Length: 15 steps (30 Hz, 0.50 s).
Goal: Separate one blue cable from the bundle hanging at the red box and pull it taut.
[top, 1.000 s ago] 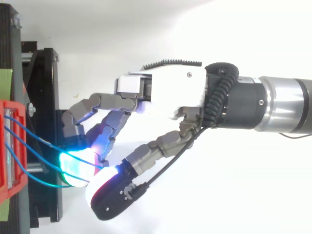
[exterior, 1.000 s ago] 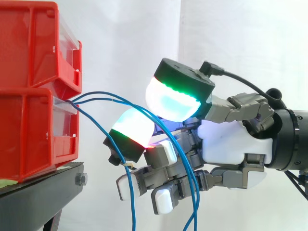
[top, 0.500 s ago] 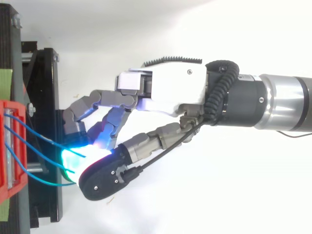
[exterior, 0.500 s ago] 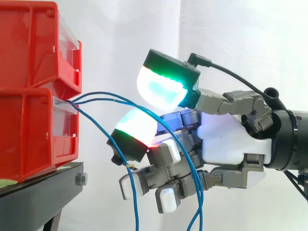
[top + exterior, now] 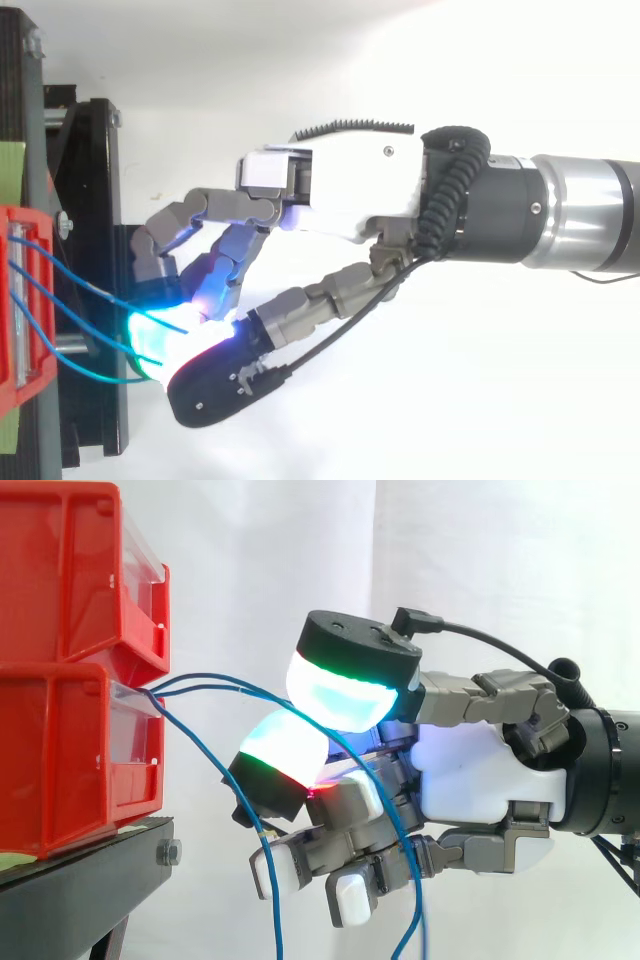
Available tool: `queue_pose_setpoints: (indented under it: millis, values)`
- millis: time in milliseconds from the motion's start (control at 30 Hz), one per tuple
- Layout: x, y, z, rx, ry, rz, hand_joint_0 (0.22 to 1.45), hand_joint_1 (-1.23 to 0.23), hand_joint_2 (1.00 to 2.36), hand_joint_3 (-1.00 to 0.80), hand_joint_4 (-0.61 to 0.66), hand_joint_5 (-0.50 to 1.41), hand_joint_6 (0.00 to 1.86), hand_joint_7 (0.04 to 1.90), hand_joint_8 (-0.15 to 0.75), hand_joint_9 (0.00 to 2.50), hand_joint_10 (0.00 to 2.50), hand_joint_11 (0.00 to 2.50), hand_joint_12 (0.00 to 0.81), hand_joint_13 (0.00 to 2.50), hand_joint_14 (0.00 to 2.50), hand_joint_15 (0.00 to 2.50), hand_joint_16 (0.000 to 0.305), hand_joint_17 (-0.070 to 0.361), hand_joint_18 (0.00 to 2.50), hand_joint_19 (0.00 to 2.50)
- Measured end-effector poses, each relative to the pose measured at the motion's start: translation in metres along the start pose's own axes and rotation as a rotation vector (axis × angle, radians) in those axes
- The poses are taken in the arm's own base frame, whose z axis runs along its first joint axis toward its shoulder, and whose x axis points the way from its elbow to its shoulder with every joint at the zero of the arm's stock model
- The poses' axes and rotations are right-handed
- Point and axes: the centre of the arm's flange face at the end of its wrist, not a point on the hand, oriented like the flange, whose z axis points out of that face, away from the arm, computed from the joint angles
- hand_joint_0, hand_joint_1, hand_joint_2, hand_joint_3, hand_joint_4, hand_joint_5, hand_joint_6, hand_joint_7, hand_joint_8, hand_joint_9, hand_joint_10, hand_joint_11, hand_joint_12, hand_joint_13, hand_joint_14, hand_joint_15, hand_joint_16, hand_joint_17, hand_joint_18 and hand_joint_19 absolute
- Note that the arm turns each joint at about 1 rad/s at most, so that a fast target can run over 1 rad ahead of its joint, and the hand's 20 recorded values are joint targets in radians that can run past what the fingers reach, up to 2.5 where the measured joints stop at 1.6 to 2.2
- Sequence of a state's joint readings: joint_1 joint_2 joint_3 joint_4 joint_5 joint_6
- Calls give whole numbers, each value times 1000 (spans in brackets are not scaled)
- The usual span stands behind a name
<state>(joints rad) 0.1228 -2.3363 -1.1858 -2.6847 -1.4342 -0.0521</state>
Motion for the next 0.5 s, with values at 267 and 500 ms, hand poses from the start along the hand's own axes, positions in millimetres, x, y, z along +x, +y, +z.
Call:
queue_pose_setpoints:
  millis: [267, 500]
  values:
    - [1, 0, 0, 2, 1, 0, 801, -918, 1000, -500, 163, -189, 876, 1248, 414, 1192, 26, 1133, 408, 865, 17, 498, 47, 106, 1007, 609]
    - [1, 0, 0, 2, 2, 0, 780, -923, 1000, -500, 169, -181, 870, 1272, 413, 1203, 25, 1153, 410, 878, 17, 504, 47, 106, 1026, 600]
